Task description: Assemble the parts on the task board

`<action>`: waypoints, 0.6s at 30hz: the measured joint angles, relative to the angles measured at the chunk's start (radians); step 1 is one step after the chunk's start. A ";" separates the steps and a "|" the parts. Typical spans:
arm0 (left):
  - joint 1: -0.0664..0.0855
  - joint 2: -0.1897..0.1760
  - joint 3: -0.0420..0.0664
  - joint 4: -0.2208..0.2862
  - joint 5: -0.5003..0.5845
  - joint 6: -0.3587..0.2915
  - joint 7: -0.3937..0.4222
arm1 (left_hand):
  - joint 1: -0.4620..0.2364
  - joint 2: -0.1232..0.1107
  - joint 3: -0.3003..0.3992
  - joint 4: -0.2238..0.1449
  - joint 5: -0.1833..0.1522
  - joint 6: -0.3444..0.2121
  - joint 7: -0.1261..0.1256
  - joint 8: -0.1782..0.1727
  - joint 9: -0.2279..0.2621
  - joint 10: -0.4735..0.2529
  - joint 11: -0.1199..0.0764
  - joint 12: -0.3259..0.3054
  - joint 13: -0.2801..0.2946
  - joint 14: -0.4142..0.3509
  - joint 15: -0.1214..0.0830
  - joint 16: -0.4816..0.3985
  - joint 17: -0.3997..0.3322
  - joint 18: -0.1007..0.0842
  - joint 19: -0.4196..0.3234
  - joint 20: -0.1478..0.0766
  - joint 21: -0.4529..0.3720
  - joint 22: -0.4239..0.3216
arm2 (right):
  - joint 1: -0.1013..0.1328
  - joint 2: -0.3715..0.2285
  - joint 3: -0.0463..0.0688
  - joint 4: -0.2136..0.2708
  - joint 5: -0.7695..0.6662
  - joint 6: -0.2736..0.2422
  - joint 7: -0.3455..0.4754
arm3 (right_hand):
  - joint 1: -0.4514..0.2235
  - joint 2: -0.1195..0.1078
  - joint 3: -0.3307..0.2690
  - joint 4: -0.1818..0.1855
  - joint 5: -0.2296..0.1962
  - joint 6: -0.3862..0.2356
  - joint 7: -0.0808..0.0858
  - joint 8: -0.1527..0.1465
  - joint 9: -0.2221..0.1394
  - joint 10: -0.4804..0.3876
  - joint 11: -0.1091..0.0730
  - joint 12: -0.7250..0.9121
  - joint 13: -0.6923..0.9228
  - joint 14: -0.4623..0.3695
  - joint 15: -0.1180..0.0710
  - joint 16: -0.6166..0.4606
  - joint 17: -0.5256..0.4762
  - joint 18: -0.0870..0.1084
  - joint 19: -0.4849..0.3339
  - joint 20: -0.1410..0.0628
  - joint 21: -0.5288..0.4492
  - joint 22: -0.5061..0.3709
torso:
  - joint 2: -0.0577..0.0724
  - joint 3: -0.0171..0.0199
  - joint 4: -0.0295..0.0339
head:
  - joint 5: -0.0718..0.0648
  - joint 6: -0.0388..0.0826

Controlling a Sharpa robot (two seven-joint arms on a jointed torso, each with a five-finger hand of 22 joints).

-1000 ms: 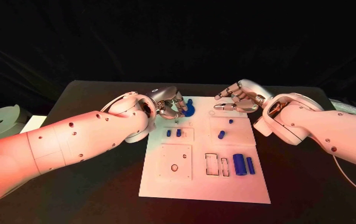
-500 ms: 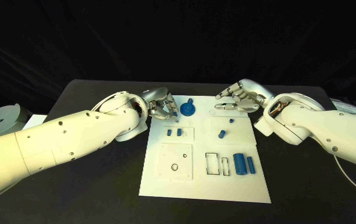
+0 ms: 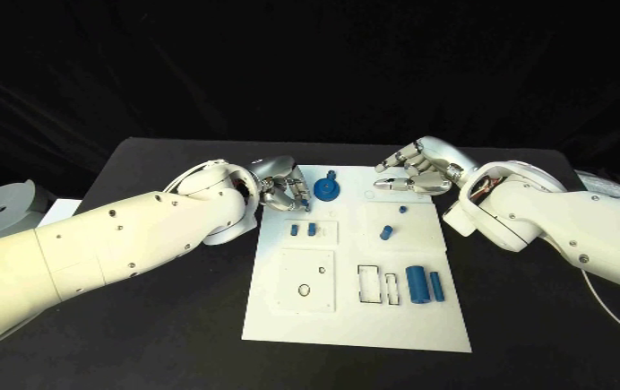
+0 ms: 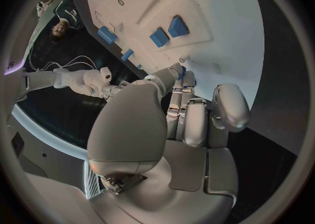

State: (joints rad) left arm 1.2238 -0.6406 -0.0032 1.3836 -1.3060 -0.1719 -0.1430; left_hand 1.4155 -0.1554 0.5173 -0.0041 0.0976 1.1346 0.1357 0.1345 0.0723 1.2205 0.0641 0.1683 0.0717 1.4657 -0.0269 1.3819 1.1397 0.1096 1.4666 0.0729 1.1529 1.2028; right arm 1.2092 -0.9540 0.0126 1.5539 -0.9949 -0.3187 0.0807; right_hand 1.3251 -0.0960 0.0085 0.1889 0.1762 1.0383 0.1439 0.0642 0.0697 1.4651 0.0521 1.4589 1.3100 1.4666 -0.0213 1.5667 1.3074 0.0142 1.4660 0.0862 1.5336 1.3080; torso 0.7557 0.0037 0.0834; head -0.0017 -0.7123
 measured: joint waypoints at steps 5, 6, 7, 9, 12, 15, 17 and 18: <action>-0.004 0.009 -0.003 -0.010 0.000 0.005 -0.001 | 0.000 0.000 0.000 0.000 0.000 0.000 0.000 0.000 0.000 0.000 0.000 0.000 0.000 0.000 0.000 0.000 -0.002 0.000 0.000 0.000 0.000 -0.001 | 0.000 0.000 0.000 0.000 0.000 0.000 0.000 | 0.000 0.000 0.000 0.000 0.000 0.000 0.000 0.000 0.000 0.000 0.000 0.000 0.000 0.000 0.000 0.000 0.000 0.000 0.000 0.000 0.000 0.000 | 0.000 0.0000 0.0000 | 0.000 -0.002; -0.005 0.010 -0.004 -0.011 0.000 0.007 -0.001 | 0.000 0.000 0.000 0.000 0.000 0.000 0.000 0.000 0.000 0.000 0.000 0.000 0.000 0.000 0.000 0.000 -0.002 0.000 0.000 0.000 0.000 -0.002 | 0.000 0.000 0.000 0.000 0.000 0.000 0.000 | 0.000 0.000 0.000 0.000 0.000 0.000 0.000 0.000 0.000 0.000 0.000 0.000 0.000 0.000 0.000 0.000 0.000 0.000 0.000 0.000 0.000 0.000 | 0.000 0.0000 0.0000 | 0.000 -0.002; -0.007 0.011 -0.004 -0.012 0.000 0.008 -0.001 | 0.000 0.000 0.000 0.000 0.000 0.000 0.000 0.000 0.000 0.000 0.000 0.000 0.000 0.000 0.000 0.000 -0.002 0.000 0.000 0.000 0.000 -0.002 | 0.000 0.000 0.000 0.001 0.000 0.000 0.000 | 0.000 0.000 0.000 0.000 0.000 0.000 0.000 0.000 0.000 0.000 0.000 0.000 0.000 0.000 0.000 0.000 0.000 0.000 0.000 0.000 0.000 0.000 | 0.000 0.0000 -0.0001 | 0.000 -0.002; -0.009 0.013 -0.005 -0.013 -0.001 0.010 -0.002 | 0.000 0.000 0.002 -0.002 0.000 0.000 0.000 0.000 0.000 0.000 0.000 0.000 0.000 0.000 0.000 0.000 -0.002 0.000 0.000 0.000 0.000 -0.002 | 0.000 0.000 0.000 0.001 0.000 0.000 0.000 | 0.000 0.000 0.000 0.000 0.000 0.000 0.000 0.000 0.000 0.000 0.000 0.000 0.000 0.000 0.000 0.000 0.000 0.000 0.000 0.000 0.000 0.000 | 0.000 -0.0001 -0.0001 | -0.001 -0.002; -0.011 0.015 -0.005 -0.013 -0.001 0.014 -0.002 | 0.000 0.000 0.003 -0.003 0.000 0.000 0.000 0.000 0.000 0.000 0.000 0.000 0.000 0.000 0.000 0.000 -0.002 0.000 0.000 0.000 0.000 -0.002 | 0.000 0.000 0.000 0.001 0.000 0.000 0.001 | 0.000 0.000 0.000 0.000 0.000 0.000 0.000 0.000 0.000 0.000 0.000 0.000 0.000 0.000 0.000 0.000 0.000 0.000 0.000 0.000 0.000 0.000 | 0.000 -0.0001 0.0000 | -0.001 -0.003; -0.011 0.016 -0.005 -0.013 -0.001 0.016 -0.002 | 0.000 0.000 0.003 -0.003 0.000 0.000 0.000 0.000 0.000 0.000 0.000 0.000 0.000 0.000 0.000 0.000 -0.002 0.000 0.000 0.000 0.000 -0.002 | 0.000 0.000 0.000 0.001 0.000 0.000 0.001 | 0.000 0.000 -0.004 -0.001 0.000 0.000 0.000 0.000 0.000 0.000 0.000 0.000 0.000 0.000 0.000 0.000 0.000 0.000 0.000 0.000 0.000 0.000 | 0.000 -0.0001 0.0001 | -0.001 -0.003; -0.012 0.016 -0.005 -0.013 -0.001 0.017 -0.002 | 0.000 0.000 0.003 -0.003 0.000 0.000 0.000 0.000 0.000 0.000 0.000 0.000 0.000 0.000 0.000 0.000 -0.002 0.000 0.000 0.000 0.000 -0.002 | 0.000 0.000 0.000 0.001 0.001 0.000 0.001 | 0.000 0.000 -0.006 0.000 0.000 0.000 0.000 0.000 0.000 0.000 0.000 0.000 0.000 0.000 0.000 0.000 0.000 0.000 0.000 0.000 0.000 0.000 | 0.000 -0.0001 0.0003 | -0.001 -0.003; -0.012 0.016 -0.005 -0.013 -0.002 0.017 -0.002 | 0.000 0.000 0.003 -0.003 0.000 0.000 0.000 0.000 0.000 0.000 0.000 0.000 0.000 0.000 0.000 0.000 -0.002 0.000 0.000 0.000 0.000 -0.002 | 0.000 0.000 0.000 0.001 0.001 0.000 0.001 | 0.000 0.000 -0.006 0.000 0.000 0.000 0.000 0.000 0.000 0.000 0.000 0.000 0.000 0.000 0.000 0.000 0.000 0.000 0.000 0.000 0.000 0.000 | 0.000 -0.0001 0.0003 | -0.001 -0.003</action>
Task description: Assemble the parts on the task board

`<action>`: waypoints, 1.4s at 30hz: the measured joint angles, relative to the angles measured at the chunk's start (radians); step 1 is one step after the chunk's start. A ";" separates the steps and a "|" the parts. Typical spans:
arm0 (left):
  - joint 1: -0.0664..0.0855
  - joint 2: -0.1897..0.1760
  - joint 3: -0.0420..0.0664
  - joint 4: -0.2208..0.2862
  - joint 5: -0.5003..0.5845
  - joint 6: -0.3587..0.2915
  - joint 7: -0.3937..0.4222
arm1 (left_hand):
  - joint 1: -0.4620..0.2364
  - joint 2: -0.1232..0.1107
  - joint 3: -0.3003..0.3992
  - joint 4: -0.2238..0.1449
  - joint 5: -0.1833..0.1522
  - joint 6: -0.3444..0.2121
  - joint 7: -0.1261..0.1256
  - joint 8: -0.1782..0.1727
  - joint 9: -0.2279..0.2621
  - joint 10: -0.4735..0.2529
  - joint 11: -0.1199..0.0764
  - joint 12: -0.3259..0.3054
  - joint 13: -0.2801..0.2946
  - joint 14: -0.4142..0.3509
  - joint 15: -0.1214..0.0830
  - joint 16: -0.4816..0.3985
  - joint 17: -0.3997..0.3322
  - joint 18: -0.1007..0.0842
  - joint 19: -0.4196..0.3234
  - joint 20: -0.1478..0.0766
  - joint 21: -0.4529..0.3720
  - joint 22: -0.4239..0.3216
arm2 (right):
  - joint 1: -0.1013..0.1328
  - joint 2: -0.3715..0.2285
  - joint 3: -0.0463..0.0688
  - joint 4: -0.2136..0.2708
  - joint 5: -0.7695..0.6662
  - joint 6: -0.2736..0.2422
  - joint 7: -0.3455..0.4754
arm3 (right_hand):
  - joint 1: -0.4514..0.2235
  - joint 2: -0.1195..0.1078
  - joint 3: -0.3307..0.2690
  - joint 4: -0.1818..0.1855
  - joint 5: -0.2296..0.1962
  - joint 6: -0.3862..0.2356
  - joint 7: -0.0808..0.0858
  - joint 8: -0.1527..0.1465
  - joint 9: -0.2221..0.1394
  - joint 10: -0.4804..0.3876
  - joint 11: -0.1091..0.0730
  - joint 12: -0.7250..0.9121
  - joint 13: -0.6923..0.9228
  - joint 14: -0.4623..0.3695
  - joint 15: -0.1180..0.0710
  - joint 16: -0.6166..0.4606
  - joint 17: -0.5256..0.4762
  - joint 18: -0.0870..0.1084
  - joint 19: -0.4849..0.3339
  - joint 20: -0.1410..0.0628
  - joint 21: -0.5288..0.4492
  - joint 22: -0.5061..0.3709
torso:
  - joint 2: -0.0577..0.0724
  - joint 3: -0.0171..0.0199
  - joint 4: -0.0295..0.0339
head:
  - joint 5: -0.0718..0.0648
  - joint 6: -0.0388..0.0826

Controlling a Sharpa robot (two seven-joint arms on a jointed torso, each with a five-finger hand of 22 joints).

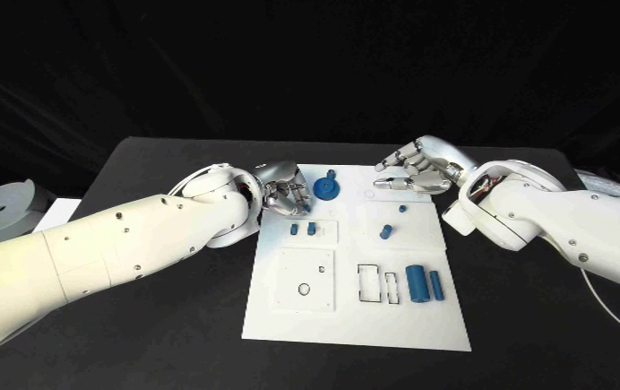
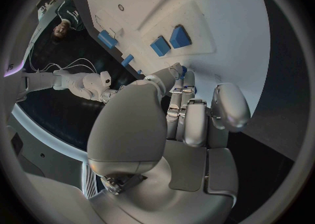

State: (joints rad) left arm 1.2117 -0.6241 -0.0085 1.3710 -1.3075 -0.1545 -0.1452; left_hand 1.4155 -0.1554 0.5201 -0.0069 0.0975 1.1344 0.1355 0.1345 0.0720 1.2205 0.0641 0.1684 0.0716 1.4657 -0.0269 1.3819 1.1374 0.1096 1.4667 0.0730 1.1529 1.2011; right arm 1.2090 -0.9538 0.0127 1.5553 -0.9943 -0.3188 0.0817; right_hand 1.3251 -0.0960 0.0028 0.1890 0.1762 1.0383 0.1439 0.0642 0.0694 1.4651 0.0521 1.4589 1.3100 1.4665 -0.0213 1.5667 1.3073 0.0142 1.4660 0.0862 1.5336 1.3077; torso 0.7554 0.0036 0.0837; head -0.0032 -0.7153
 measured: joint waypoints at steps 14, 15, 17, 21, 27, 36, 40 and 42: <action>-0.001 0.016 0.000 -0.020 -0.007 0.008 0.000 | 0.000 0.000 0.000 0.000 0.000 0.000 0.000 0.000 0.000 0.000 0.000 0.000 0.000 0.000 0.000 0.000 0.000 0.000 0.000 0.000 0.000 -0.001 | 0.000 0.000 0.000 0.001 0.000 0.000 0.001 | 0.000 0.000 0.000 0.000 0.000 0.000 0.000 0.000 0.000 0.000 0.000 0.000 0.000 0.000 0.000 0.000 0.001 0.000 0.000 0.000 0.000 0.000 | 0.000 0.0001 -0.0003 | 0.002 0.001; -0.001 0.017 0.000 -0.021 -0.008 0.008 0.000 | 0.000 0.000 0.000 0.000 0.000 0.000 0.000 0.000 0.000 0.000 0.000 0.000 0.000 0.000 0.000 0.000 0.000 0.000 0.000 0.000 0.000 -0.001 | 0.000 0.000 0.000 0.001 0.000 0.000 0.001 | 0.000 0.000 0.000 0.000 0.000 0.000 0.000 0.000 0.000 0.000 0.000 0.000 0.000 0.000 0.000 0.000 0.001 0.000 0.000 0.000 0.000 0.000 | 0.000 0.0003 -0.0004 | 0.003 0.001; -0.001 0.018 0.000 -0.023 -0.009 0.010 0.000 | 0.000 0.000 0.000 0.000 0.000 0.000 0.000 0.000 0.000 0.000 0.000 0.000 0.000 0.000 0.000 0.000 0.000 0.000 0.000 0.000 0.000 -0.001 | 0.000 0.000 0.000 0.001 0.000 0.000 0.001 | 0.000 0.000 0.000 0.000 0.000 0.000 0.000 0.000 0.000 0.000 0.000 0.000 0.000 0.000 0.000 0.000 0.001 0.000 0.000 0.000 0.000 0.000 | 0.000 0.0004 -0.0004 | 0.003 0.000; -0.002 0.020 -0.001 -0.028 -0.010 0.014 -0.002 | -0.005 -0.006 0.004 -0.004 0.000 0.000 0.000 -0.012 0.000 0.000 0.000 -0.015 0.000 0.000 0.000 0.000 0.000 0.000 0.000 0.000 0.000 -0.002 | 0.000 0.000 0.000 0.001 0.001 0.000 0.001 | 0.000 0.000 0.000 0.000 0.000 0.000 0.000 0.000 0.000 0.000 0.000 0.000 0.000 0.000 0.000 0.000 0.001 0.000 0.000 0.000 0.000 0.000 | 0.000 0.0005 -0.0005 | 0.002 0.000; -0.005 0.022 -0.003 -0.031 -0.012 0.022 -0.010 | -0.013 -0.013 0.007 -0.007 0.000 -0.015 0.014 -0.026 -0.005 -0.006 0.006 -0.026 0.000 0.000 0.007 0.000 -0.004 0.000 0.000 0.000 0.000 -0.002 | 0.000 -0.001 0.000 0.002 0.001 0.000 0.001 | 0.000 0.000 0.000 0.000 0.000 0.000 0.000 0.000 0.000 0.000 0.000 0.000 0.000 0.000 0.000 0.000 0.001 0.000 0.000 0.000 0.000 0.000 | 0.000 0.0005 -0.0004 | 0.000 -0.001; -0.005 0.021 -0.002 -0.031 -0.013 0.028 -0.014 | -0.024 -0.024 0.011 -0.011 0.000 -0.055 0.018 -0.059 -0.009 -0.009 0.009 -0.039 0.002 0.002 0.010 0.000 -0.011 0.000 0.000 0.007 -0.003 -0.003 | 0.000 -0.002 0.000 0.002 0.001 0.000 0.001 | 0.000 0.000 0.000 0.000 0.000 0.000 0.000 0.000 0.000 0.000 0.000 0.000 0.000 0.000 0.000 0.000 0.001 0.000 0.000 0.000 0.000 0.000 | 0.000 -0.0001 0.0005 | 0.000 -0.001; -0.004 0.021 -0.002 -0.031 -0.013 0.029 -0.014 | -0.035 -0.035 0.012 -0.012 0.000 -0.099 0.016 -0.072 -0.009 -0.009 0.009 -0.049 0.001 0.004 0.011 0.000 -0.015 0.000 0.000 0.007 -0.005 -0.003 | 0.000 -0.002 0.000 0.001 0.002 0.000 0.001 | 0.004 0.004 0.000 0.000 0.000 0.000 0.000 0.000 0.000 0.000 0.000 -0.006 0.000 0.000 0.000 0.000 0.000 0.000 0.000 0.000 -0.004 0.000 | 0.000 -0.0002 0.0007 | 0.000 0.000; -0.004 0.021 -0.002 -0.031 -0.013 0.029 -0.014 | -0.036 -0.036 0.012 -0.012 0.000 -0.109 0.020 -0.072 -0.009 -0.009 0.009 -0.049 0.001 0.003 0.011 0.000 -0.017 0.000 0.000 0.007 -0.005 -0.004 | 0.000 -0.002 0.000 0.001 0.002 0.000 0.001 | 0.004 0.004 0.000 0.000 0.000 0.000 0.000 0.000 0.000 0.000 0.000 -0.008 0.000 0.000 0.000 0.000 0.000 0.000 0.000 0.000 -0.004 0.000 | 0.000 -0.0003 0.0007 | 0.000 0.000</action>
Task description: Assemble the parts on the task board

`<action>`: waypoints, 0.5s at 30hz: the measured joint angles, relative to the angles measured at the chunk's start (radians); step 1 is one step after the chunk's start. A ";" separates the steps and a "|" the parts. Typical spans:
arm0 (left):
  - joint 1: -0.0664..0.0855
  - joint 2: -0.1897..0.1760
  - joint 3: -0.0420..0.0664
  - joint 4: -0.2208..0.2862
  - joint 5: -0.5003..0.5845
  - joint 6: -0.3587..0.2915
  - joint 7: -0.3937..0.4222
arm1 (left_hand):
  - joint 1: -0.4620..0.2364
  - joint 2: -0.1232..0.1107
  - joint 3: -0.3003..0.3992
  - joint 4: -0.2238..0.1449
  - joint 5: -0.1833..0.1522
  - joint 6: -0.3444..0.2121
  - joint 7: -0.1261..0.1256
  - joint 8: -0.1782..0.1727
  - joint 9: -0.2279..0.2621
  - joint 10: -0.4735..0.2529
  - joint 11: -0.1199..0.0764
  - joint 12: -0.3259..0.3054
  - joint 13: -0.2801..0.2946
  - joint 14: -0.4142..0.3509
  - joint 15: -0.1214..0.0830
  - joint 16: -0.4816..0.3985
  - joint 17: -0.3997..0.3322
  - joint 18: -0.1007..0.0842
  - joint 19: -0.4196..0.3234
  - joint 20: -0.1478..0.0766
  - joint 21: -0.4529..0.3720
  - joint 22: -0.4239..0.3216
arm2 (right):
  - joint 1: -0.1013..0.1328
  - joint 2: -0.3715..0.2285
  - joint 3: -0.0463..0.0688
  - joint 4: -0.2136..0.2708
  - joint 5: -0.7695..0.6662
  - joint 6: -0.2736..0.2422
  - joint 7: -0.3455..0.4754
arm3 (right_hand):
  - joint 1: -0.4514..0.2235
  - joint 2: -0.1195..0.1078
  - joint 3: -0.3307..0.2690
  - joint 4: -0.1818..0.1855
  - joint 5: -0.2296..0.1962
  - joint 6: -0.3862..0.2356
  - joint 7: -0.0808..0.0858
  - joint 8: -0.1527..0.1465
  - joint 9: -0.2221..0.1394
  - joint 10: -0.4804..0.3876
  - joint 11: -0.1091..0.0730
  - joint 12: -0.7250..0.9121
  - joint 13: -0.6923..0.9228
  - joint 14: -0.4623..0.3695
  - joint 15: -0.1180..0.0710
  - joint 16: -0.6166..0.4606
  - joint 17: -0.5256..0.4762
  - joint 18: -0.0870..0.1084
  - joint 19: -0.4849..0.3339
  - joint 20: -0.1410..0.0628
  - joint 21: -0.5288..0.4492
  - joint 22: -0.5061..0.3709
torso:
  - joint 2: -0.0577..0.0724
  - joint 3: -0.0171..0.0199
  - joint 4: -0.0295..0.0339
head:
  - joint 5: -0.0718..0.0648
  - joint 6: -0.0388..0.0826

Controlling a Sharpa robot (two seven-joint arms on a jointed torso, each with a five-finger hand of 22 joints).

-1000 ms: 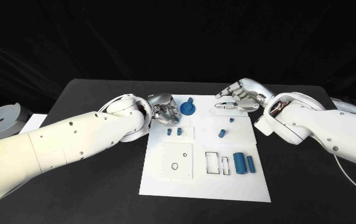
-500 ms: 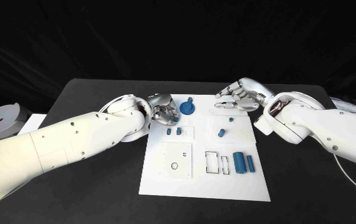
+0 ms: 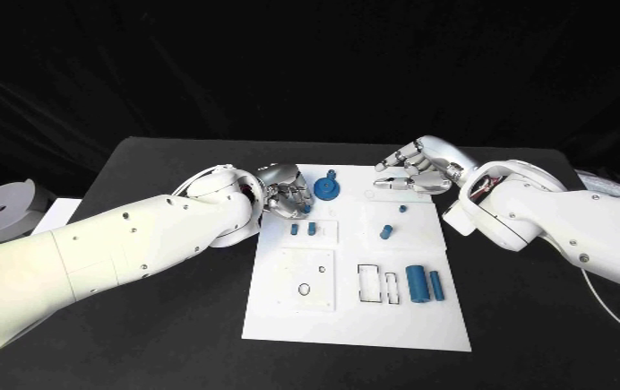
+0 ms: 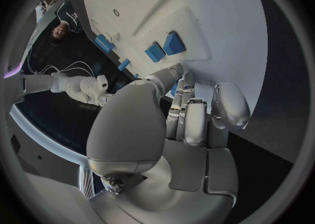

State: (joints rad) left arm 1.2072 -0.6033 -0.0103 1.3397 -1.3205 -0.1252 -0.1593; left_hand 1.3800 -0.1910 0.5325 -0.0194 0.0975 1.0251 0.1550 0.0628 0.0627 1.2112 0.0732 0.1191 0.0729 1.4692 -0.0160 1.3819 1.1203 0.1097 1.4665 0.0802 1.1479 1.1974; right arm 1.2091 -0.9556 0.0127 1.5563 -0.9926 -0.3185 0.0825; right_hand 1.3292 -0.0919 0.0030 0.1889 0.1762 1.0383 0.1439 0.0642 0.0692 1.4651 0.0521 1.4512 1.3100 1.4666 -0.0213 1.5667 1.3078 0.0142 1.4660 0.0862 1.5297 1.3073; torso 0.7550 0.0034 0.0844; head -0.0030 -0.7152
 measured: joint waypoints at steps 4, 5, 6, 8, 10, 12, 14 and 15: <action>0.000 -0.001 0.000 0.000 0.000 0.000 0.000 | -0.005 -0.005 0.000 0.000 0.000 -0.007 0.000 0.000 0.000 0.000 0.000 -0.004 0.000 -0.004 0.004 0.000 -0.001 0.000 0.000 0.000 0.000 0.000 | 0.000 0.000 0.000 0.000 0.000 0.000 0.000 | 0.000 0.000 0.000 0.000 0.000 0.000 0.000 0.000 0.000 0.000 0.000 -0.025 0.000 0.000 0.000 0.000 0.000 0.000 0.000 0.000 -0.006 0.000 | 0.000 -0.0001 -0.0004 | 0.001 0.001; 0.000 -0.002 0.000 0.000 0.001 0.000 -0.001 | -0.005 -0.005 0.000 0.000 0.000 -0.007 0.000 0.000 0.000 0.000 0.000 -0.005 0.000 -0.004 0.004 0.000 -0.001 0.000 0.000 0.000 0.000 0.000 | 0.000 -0.001 0.000 0.000 0.000 0.000 0.000 | 0.000 0.000 -0.003 -0.003 0.000 -0.002 -0.002 0.000 0.000 0.000 0.000 -0.037 0.000 0.000 0.000 0.000 0.000 0.000 0.000 0.000 -0.012 0.000 | 0.000 -0.0001 -0.0005 | 0.001 0.001; 0.000 -0.003 0.000 0.000 0.001 0.000 -0.001 | -0.005 -0.005 0.000 0.000 0.000 -0.009 0.002 0.000 0.000 -0.003 0.003 -0.005 0.001 -0.004 0.004 0.000 -0.003 0.000 0.000 0.000 -0.004 0.000 | 0.000 -0.001 0.000 0.000 0.000 0.000 0.000 | 0.000 0.000 -0.007 -0.003 0.000 -0.004 -0.004 0.000 0.000 0.000 0.000 -0.056 0.000 0.000 0.000 -0.003 0.000 0.000 0.000 0.000 -0.016 0.000 | 0.000 -0.0001 -0.0006 | 0.001 0.001; 0.001 -0.005 0.001 0.000 0.001 0.000 -0.001 | -0.005 -0.005 0.000 0.000 0.000 -0.020 0.002 0.000 0.000 -0.005 0.005 -0.012 0.001 -0.004 0.004 0.000 -0.005 0.000 0.000 0.000 -0.004 0.000 | 0.000 -0.001 0.000 -0.002 0.000 0.000 -0.001 | 0.005 0.005 -0.013 -0.004 0.000 -0.004 -0.004 0.000 0.000 -0.007 0.002 -0.116 0.000 0.000 0.000 -0.012 0.000 0.000 0.000 0.000 -0.026 0.001 | 0.000 0.0000 -0.0006 | 0.001 0.001; 0.001 -0.009 0.001 0.000 0.002 0.000 -0.001 | -0.005 -0.005 0.000 0.000 0.000 -0.024 0.006 0.000 0.000 -0.005 0.005 -0.012 0.000 -0.004 0.004 0.000 -0.005 0.000 0.000 0.000 -0.004 0.000 | 0.000 -0.002 0.000 -0.003 0.000 0.000 -0.002 | 0.012 0.012 -0.020 -0.005 0.000 -0.006 -0.006 0.000 0.000 -0.062 0.003 -0.240 0.002 0.000 0.000 -0.027 0.000 0.002 0.000 0.000 -0.040 0.001 | 0.000 0.0000 -0.0008 | 0.001 0.001; 0.001 -0.017 0.001 0.003 0.005 -0.003 -0.001 | -0.005 -0.005 0.000 0.000 0.000 -0.030 0.005 0.000 0.000 -0.009 0.009 -0.019 -0.002 -0.004 0.004 0.000 -0.007 0.000 -0.002 0.002 -0.004 0.000 | 0.000 -0.003 0.000 -0.006 -0.002 0.000 -0.005 | 0.032 0.032 -0.020 -0.005 0.000 -0.013 -0.010 0.000 0.000 -0.181 0.001 -0.535 -0.102 0.000 0.000 -0.041 0.000 0.016 0.000 0.000 -0.057 0.001 | 0.000 -0.0001 -0.0010 | 0.001 0.001; 0.001 -0.028 0.001 0.008 0.012 -0.008 0.002 | -0.005 -0.005 0.003 -0.003 0.000 -0.037 0.005 0.000 0.000 -0.009 0.009 -0.021 -0.004 -0.004 0.004 0.000 -0.010 0.000 -0.004 0.004 -0.004 0.000 | 0.000 -0.005 0.000 -0.008 -0.007 0.000 -0.007 | 0.060 0.044 -0.014 -0.011 0.000 -0.017 -0.011 0.000 0.001 -0.297 0.000 -0.817 -0.268 0.000 0.000 -0.054 0.000 0.016 0.000 0.000 -0.070 0.001 | 0.000 -0.0002 -0.0011 | -0.001 0.001; 0.000 -0.037 0.000 0.011 0.021 -0.014 0.006 | -0.005 -0.005 0.004 -0.004 0.000 -0.037 0.005 0.000 0.001 -0.011 0.011 -0.022 -0.004 -0.004 0.004 0.000 -0.011 0.000 -0.004 0.004 -0.004 0.000 | 0.000 -0.008 0.000 -0.010 -0.013 0.001 -0.010 | 0.078 0.048 -0.007 -0.017 0.004 -0.015 -0.012 0.000 0.001 -0.326 -0.001 -0.899 -0.330 0.000 0.000 -0.059 0.000 0.016 0.000 0.000 -0.074 0.001 | 0.000 -0.0003 -0.0011 | -0.002 0.001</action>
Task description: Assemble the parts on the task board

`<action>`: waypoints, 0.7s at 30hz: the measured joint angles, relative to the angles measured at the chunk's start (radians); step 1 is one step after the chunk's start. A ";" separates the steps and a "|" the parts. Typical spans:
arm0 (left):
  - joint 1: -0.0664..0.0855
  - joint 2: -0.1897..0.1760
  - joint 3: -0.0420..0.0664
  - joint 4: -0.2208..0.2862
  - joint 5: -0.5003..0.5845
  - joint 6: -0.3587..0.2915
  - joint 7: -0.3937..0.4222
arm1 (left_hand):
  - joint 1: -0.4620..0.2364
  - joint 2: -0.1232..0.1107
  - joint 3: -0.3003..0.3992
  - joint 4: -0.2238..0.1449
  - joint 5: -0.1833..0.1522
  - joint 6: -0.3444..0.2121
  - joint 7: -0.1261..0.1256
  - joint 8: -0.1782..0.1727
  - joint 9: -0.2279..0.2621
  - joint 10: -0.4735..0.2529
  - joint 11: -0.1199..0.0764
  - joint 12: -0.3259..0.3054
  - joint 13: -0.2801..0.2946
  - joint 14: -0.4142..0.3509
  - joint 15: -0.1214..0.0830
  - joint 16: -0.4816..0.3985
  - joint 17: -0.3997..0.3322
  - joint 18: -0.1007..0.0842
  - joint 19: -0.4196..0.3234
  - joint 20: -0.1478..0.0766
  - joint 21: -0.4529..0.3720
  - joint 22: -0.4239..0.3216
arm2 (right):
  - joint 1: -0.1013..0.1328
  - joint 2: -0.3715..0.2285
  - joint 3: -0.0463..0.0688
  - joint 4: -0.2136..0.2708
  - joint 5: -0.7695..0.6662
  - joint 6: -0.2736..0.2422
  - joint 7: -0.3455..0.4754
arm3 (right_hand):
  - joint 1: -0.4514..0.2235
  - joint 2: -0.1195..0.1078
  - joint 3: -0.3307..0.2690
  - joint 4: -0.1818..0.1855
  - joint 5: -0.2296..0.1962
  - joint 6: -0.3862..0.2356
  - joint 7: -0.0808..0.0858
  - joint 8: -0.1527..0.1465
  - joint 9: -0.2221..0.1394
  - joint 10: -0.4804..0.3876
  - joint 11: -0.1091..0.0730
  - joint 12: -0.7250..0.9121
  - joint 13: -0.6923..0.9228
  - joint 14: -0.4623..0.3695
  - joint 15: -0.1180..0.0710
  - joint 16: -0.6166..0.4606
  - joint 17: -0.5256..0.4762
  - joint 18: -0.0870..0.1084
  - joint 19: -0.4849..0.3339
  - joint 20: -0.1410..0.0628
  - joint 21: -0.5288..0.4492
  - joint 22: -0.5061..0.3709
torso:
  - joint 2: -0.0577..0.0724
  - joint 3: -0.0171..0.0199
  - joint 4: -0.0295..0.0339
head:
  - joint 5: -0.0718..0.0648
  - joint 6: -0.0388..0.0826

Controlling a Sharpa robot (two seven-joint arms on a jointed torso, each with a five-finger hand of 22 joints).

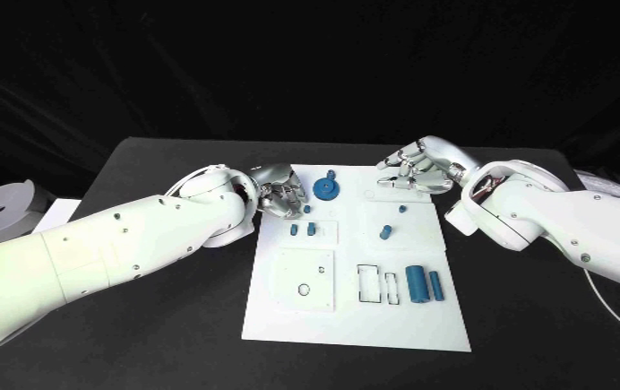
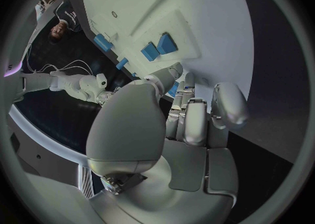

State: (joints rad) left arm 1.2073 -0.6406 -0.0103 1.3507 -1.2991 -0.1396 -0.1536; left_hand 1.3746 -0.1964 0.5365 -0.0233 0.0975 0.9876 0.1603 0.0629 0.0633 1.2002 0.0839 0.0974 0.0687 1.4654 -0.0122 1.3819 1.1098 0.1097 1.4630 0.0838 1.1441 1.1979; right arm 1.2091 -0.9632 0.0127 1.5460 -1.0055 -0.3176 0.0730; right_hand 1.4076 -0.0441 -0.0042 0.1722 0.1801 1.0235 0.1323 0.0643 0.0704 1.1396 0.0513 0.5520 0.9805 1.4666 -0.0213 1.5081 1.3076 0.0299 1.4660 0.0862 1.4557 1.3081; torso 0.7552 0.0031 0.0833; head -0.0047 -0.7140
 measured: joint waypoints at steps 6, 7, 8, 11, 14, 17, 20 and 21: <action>-0.001 -0.063 0.001 0.023 0.156 -0.062 0.067 | -0.008 0.008 0.020 0.006 0.032 0.026 0.004 0.006 0.005 -0.022 0.011 -0.011 0.000 0.001 0.009 -0.016 -0.038 0.000 -0.010 0.010 -0.047 -0.033 | 0.000 -0.014 0.000 -0.005 -0.064 0.006 -0.017 | 0.090 -0.007 0.073 -0.010 0.000 0.028 0.005 0.000 0.000 -0.010 0.008 -0.308 -0.330 0.000 0.000 -0.012 0.000 0.000 0.000 0.000 -0.004 0.000 | 0.000 0.0005 -0.0001 | -0.004 0.002; 0.000 -0.074 0.001 0.027 0.199 -0.074 0.085 | -0.009 0.010 0.030 0.006 0.046 0.033 0.011 0.006 0.005 -0.026 0.016 -0.013 0.000 -0.001 0.012 -0.033 -0.069 0.000 -0.021 0.014 -0.076 -0.057 | 0.000 -0.017 0.000 -0.005 -0.080 0.007 -0.021 | 0.099 -0.012 0.092 -0.011 0.000 0.041 0.005 0.000 0.000 0.013 0.009 -0.345 -0.389 0.000 0.000 -0.014 0.000 0.000 0.000 0.000 -0.004 0.000 | -0.001 0.0004 0.0000 | -0.005 0.002; 0.000 -0.089 0.001 0.033 0.259 -0.090 0.112 | -0.007 0.012 0.037 0.005 0.054 0.038 0.014 0.009 0.005 -0.027 0.016 -0.013 0.000 -0.007 0.018 -0.046 -0.096 0.000 -0.032 0.016 -0.099 -0.076 | 0.000 -0.022 0.000 -0.004 -0.102 0.008 -0.026 | 0.105 -0.018 0.106 -0.012 0.000 0.050 0.005 0.000 0.000 0.028 0.010 -0.373 -0.432 0.000 0.000 -0.015 0.000 0.000 0.000 0.000 -0.004 0.000 | -0.001 0.0004 0.0000 | -0.006 0.003; 0.000 -0.120 0.001 0.046 0.417 -0.115 0.183 | -0.010 0.024 0.047 0.008 0.060 0.059 0.019 0.012 0.006 -0.028 0.017 -0.012 0.001 -0.037 0.022 -0.083 -0.168 0.004 -0.062 0.018 -0.166 -0.127 | 0.000 -0.033 0.000 -0.002 -0.161 0.011 -0.040 | 0.115 -0.028 0.132 -0.014 -0.001 0.062 0.002 0.000 0.000 0.040 0.008 -0.416 -0.502 0.000 0.000 -0.015 0.000 0.000 0.000 0.000 -0.008 0.000 | -0.001 -0.0001 0.0012 | -0.010 0.006; 0.000 -0.150 0.001 0.068 0.633 -0.126 0.267 | -0.020 0.034 0.049 0.007 0.060 0.066 0.016 0.017 0.006 -0.034 0.023 0.002 0.002 -0.095 0.024 -0.152 -0.294 0.031 -0.119 0.023 -0.288 -0.221 | 0.000 -0.045 0.000 0.005 -0.239 0.014 -0.058 | 0.120 -0.033 0.154 -0.014 -0.004 0.071 0.000 0.000 0.000 0.054 0.008 -0.443 -0.553 0.000 0.000 -0.019 0.000 0.000 0.000 0.000 -0.008 0.000 | -0.001 -0.0013 0.0021 | -0.014 0.010; 0.000 -0.175 -0.002 0.100 0.864 -0.125 0.344 | -0.036 0.050 0.036 0.020 0.060 0.067 0.016 0.017 0.005 -0.037 0.019 0.020 0.006 -0.126 0.025 -0.185 -0.357 0.046 -0.153 0.026 -0.360 -0.276 | 0.000 -0.053 0.000 0.014 -0.327 0.019 -0.080 | 0.121 -0.042 0.178 -0.015 -0.028 0.082 -0.003 0.000 0.000 0.056 0.009 -0.466 -0.593 0.000 0.000 -0.021 0.000 0.000 0.000 0.000 -0.008 0.000 | -0.001 -0.0020 0.0016 | -0.020 0.011; 0.000 -0.198 -0.004 0.130 1.035 -0.118 0.395 | -0.050 0.063 0.013 0.033 0.060 0.067 0.016 0.017 0.005 -0.030 0.012 0.042 0.013 -0.136 0.021 -0.196 -0.383 0.046 -0.166 0.027 -0.397 -0.303 | -0.003 -0.057 0.001 0.024 -0.404 0.027 -0.100 | 0.112 -0.062 0.210 -0.011 -0.055 0.088 -0.003 0.000 0.000 0.066 0.009 -0.485 -0.642 0.000 0.000 -0.027 0.000 0.000 0.000 0.000 -0.015 0.000 | -0.001 -0.0023 0.0003 | -0.028 0.013; 0.000 -0.207 -0.005 0.140 1.092 -0.115 0.412 | -0.053 0.060 0.007 0.033 0.060 0.067 0.016 0.017 0.005 -0.028 0.010 0.049 0.015 -0.138 0.020 -0.197 -0.388 0.046 -0.166 0.027 -0.404 -0.309 | -0.005 -0.058 0.001 0.028 -0.432 0.030 -0.107 | 0.110 -0.065 0.222 -0.009 -0.061 0.090 -0.006 0.000 0.000 0.067 0.010 -0.487 -0.660 0.000 0.000 -0.027 0.000 0.000 0.000 0.000 -0.015 0.000 | -0.001 -0.0026 -0.0005 | -0.035 0.013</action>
State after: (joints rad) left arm 1.2068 -0.8472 -0.0157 1.4903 -0.2076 -0.2547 0.2582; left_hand 1.3214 -0.1361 0.5433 0.0095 0.1577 1.0543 0.1767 0.0802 0.0685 1.1721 0.0944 0.1459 0.0833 1.3277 0.0074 1.1849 0.7216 0.1559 1.2967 0.1104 0.7400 0.8891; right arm 1.2036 -1.0208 0.0133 1.5742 -1.4371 -0.2876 -0.0343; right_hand 1.5180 -0.1095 0.2177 0.1629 0.1191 1.1140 0.1265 0.0643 0.0702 1.2063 0.0609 0.0646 0.3209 1.4665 -0.0214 1.4815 1.3074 0.0299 1.4660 0.0862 1.4407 1.3078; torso 0.7541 0.0005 0.0828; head -0.0393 -0.7010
